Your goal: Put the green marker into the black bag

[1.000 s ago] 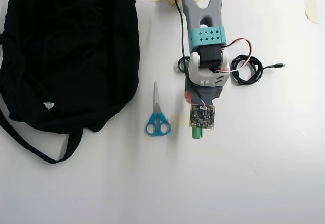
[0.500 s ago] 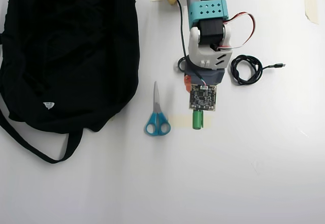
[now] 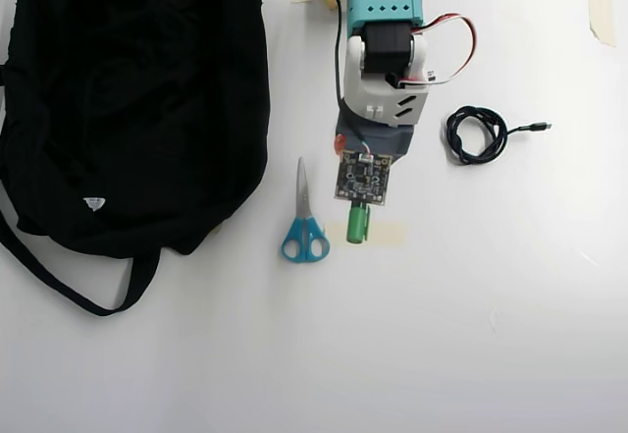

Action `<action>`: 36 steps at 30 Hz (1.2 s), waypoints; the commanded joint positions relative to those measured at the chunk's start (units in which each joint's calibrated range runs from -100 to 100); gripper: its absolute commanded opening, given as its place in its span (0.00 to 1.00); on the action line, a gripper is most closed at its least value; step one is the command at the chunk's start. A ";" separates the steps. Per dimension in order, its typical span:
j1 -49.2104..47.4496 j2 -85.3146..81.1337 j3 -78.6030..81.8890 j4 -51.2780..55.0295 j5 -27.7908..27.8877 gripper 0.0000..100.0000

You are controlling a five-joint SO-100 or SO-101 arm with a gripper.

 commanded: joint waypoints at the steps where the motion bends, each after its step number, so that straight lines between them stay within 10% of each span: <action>1: 2.44 -6.52 -0.22 0.53 0.12 0.02; 36: 51.43 -2.95 3.19 -8.26 1.17 0.02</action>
